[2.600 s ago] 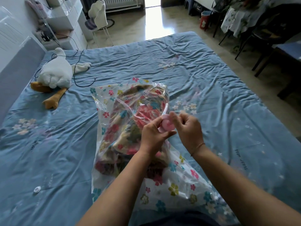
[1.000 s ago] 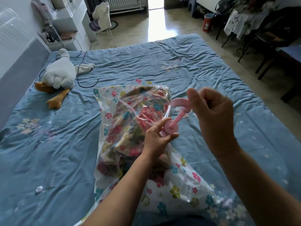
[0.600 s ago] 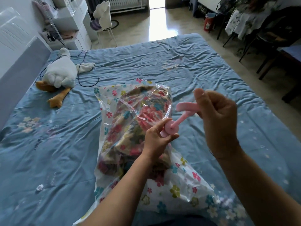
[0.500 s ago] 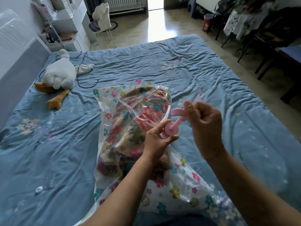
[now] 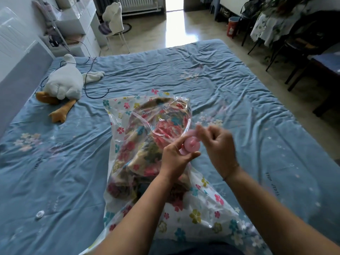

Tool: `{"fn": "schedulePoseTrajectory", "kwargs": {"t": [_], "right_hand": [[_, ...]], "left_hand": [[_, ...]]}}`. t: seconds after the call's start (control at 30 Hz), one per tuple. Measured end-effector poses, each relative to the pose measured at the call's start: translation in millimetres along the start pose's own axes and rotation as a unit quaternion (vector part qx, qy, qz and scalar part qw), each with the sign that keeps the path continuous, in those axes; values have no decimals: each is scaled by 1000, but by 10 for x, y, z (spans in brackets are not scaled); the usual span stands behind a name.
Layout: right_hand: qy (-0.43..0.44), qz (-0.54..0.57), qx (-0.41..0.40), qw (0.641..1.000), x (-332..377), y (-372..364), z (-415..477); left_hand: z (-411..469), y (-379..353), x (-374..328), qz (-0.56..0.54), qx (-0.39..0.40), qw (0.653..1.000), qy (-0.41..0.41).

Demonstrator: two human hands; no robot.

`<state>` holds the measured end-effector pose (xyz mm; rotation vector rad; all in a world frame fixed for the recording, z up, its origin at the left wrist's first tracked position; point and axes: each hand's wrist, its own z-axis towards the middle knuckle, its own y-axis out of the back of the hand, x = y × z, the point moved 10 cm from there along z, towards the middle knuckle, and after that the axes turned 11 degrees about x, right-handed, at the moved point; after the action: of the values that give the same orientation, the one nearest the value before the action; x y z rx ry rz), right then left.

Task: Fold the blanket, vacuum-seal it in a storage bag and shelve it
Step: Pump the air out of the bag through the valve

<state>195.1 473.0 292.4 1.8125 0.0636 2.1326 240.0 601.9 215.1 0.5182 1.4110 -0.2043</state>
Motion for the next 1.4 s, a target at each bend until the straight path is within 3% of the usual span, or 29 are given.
{"fn": "schedulePoseTrajectory", "kwargs": {"t": [0.1, 0.27, 0.33, 0.53, 0.73, 0.8, 0.87, 0.97, 1.13, 1.2, 1.4], "right_hand": [[-73, -93, 41, 992, -330, -67, 49], [106, 89, -35, 990, 673, 248, 29], [122, 112, -41, 985, 688, 234, 20], [-57, -73, 33, 995, -279, -56, 48], [122, 87, -79, 986, 650, 314, 27], [93, 47, -70, 992, 448, 217, 40], [15, -33, -10, 999, -27, 34, 68], [-69, -126, 40, 989, -408, -83, 72], [96, 21, -92, 991, 501, 326, 49], [125, 39, -114, 985, 581, 356, 17], [-63, -112, 13, 992, -389, -73, 33]], "left_hand": [[-8, -6, 14, 2, 7, 1000, 0], [50, 48, 58, -6, -5, 1000, 7], [41, 40, 69, -6, -8, 1000, 11], [10, -14, 46, -18, 13, 1000, 6], [44, 51, 45, 4, -6, 1000, 2], [36, 50, 66, 1, -6, 1000, 2], [21, 17, 73, -1, 0, 1000, 6], [-6, -20, 57, -9, 10, 1000, 4], [51, 39, 23, 1, -1, 1000, -1], [40, 38, 18, 9, -4, 1000, -1], [-27, -22, 14, -4, 11, 1000, 2]]}}
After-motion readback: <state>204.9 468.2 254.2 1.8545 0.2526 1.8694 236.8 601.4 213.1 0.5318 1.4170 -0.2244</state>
